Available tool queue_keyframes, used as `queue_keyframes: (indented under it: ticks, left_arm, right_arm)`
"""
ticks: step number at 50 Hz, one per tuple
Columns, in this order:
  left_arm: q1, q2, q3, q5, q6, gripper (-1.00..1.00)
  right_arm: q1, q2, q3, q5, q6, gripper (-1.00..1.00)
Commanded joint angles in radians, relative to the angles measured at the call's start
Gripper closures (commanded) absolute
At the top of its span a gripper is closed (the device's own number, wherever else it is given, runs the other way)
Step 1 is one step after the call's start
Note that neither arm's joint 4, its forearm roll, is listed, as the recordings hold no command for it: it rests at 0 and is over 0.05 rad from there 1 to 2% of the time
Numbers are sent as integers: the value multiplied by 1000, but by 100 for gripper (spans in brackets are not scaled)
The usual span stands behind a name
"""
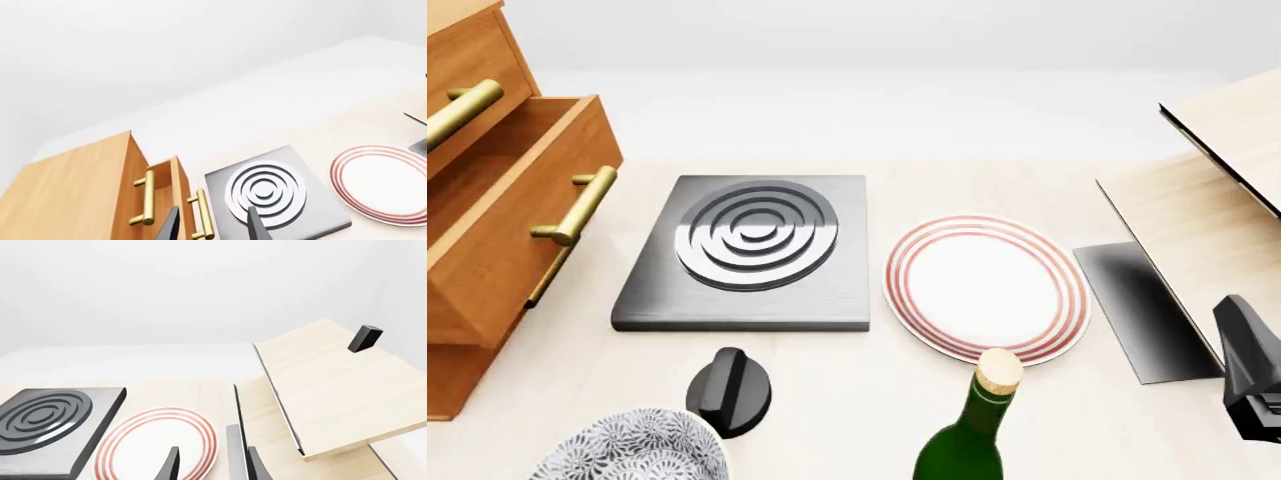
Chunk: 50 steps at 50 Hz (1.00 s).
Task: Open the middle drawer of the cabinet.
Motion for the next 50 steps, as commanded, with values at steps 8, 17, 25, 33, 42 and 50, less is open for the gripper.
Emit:
queue_keyframes:
  ticks: [8,17,25,33,42,50]
  left_arm:
    - [70,62,21,1,-112,-100]
    - [83,92,30,0,-152,-100]
    - [121,126,45,-12,-192,-100]
    - [159,139,51,-19,-195,-100]
    - [205,168,61,-36,-226,-100]
    - [236,200,78,-62,-252,-100]
  right_arm:
    - [3,1,2,-3,-4,-100]
    - [3,1,2,-3,-5,-100]
    - [2,1,2,-3,-4,-100]
    - [2,1,2,-3,-4,-100]
    - [2,1,2,-3,-4,-100]
    - [2,1,2,-3,-4,-100]
